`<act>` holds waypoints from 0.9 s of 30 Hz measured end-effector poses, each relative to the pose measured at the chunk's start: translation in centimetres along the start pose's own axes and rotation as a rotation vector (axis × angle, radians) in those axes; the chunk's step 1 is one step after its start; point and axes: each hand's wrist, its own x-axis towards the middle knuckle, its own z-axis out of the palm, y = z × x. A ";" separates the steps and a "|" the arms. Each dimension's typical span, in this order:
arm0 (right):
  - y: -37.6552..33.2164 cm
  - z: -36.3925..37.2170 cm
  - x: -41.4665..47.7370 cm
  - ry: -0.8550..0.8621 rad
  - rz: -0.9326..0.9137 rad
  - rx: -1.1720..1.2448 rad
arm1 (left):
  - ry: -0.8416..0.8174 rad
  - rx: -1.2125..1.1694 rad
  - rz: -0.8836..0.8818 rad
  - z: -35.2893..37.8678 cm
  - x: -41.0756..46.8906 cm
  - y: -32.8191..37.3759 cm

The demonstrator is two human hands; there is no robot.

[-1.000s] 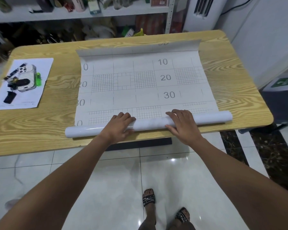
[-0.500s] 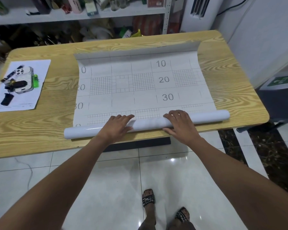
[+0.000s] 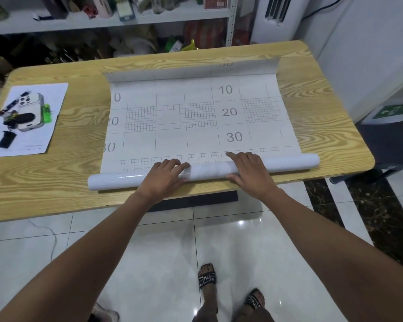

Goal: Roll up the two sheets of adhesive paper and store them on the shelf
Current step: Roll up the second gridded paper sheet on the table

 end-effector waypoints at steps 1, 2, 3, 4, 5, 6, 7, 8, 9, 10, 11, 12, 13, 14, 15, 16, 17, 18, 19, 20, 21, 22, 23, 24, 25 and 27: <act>0.0 0.0 0.0 0.002 0.002 0.014 | -0.009 -0.004 0.001 0.0 0.0 0.0; 0.1 0.0 0.0 0.006 0.001 0.027 | -0.023 -0.008 -0.003 0.0 0.1 -0.1; 0.2 0.1 0.0 0.010 0.001 0.033 | -0.035 -0.013 -0.006 -0.1 0.1 -0.1; 0.3 0.1 0.0 0.014 0.001 0.030 | -0.047 -0.022 -0.011 -0.2 0.2 -0.1; 0.4 0.1 0.0 0.015 0.002 0.022 | -0.061 -0.034 -0.016 -0.2 0.3 0.0; 0.4 0.1 0.1 0.004 0.004 0.018 | -0.078 -0.045 -0.020 -0.2 0.3 0.0; 0.4 0.1 0.1 -0.008 0.006 0.020 | -0.089 -0.051 -0.019 -0.2 0.3 0.1; 0.3 0.1 0.1 -0.012 0.006 0.025 | -0.092 -0.055 -0.018 -0.2 0.2 0.1; 0.3 0.1 0.1 -0.012 0.006 0.029 | -0.086 -0.058 -0.020 -0.2 0.2 0.0; 0.3 0.1 0.1 -0.007 0.006 0.032 | -0.079 -0.061 -0.021 -0.2 0.2 0.1; 0.3 0.2 0.0 -0.001 0.005 0.036 | -0.072 -0.059 -0.013 -0.2 0.2 0.1; 0.2 0.2 0.0 0.006 0.004 0.041 | -0.068 -0.051 0.003 -0.2 0.2 0.1; 0.2 0.3 0.0 0.007 0.004 0.045 | -0.066 -0.038 0.018 -0.2 0.2 0.1; 0.2 0.3 -0.1 0.007 0.003 0.046 | -0.068 -0.027 0.027 -0.2 0.2 0.1; 0.2 0.3 -0.1 0.010 -0.001 0.044 | -0.069 -0.021 0.031 -0.2 0.2 0.2; 0.3 0.3 -0.2 0.014 -0.007 0.038 | -0.068 -0.021 0.034 -0.2 0.2 0.2; 0.3 0.4 -0.2 0.018 -0.012 0.028 | -0.067 -0.027 0.037 -0.1 0.1 0.2; 0.4 0.4 -0.3 0.022 -0.014 0.017 | -0.061 -0.037 0.036 -0.1 0.2 0.2; 0.4 0.4 -0.4 0.023 -0.010 0.008 | -0.055 -0.049 0.032 -0.1 0.2 0.2; 0.4 0.4 -0.5 0.018 -0.005 0.001 | -0.049 -0.058 0.028 -0.1 0.3 0.1; 0.4 0.4 -0.6 0.007 -0.002 -0.009 | -0.045 -0.061 0.028 -0.1 0.3 0.0; 0.4 0.4 -0.7 -0.003 -0.001 -0.020 | -0.050 -0.059 0.031 0.0 0.3 -0.1; 0.4 0.4 -0.8 -0.011 0.000 -0.028 | -0.059 -0.054 0.035 -0.1 0.4 -0.1; 0.4 0.3 -0.8 -0.015 0.002 -0.037 | -0.066 -0.048 0.036 -0.1 0.4 -0.1; 0.4 0.3 -0.9 -0.017 0.007 -0.045 | -0.070 -0.045 0.034 -0.1 0.4 -0.1; 0.4 0.3 -1.0 -0.010 0.017 -0.061 | -0.079 -0.054 0.023 -0.2 0.5 -0.1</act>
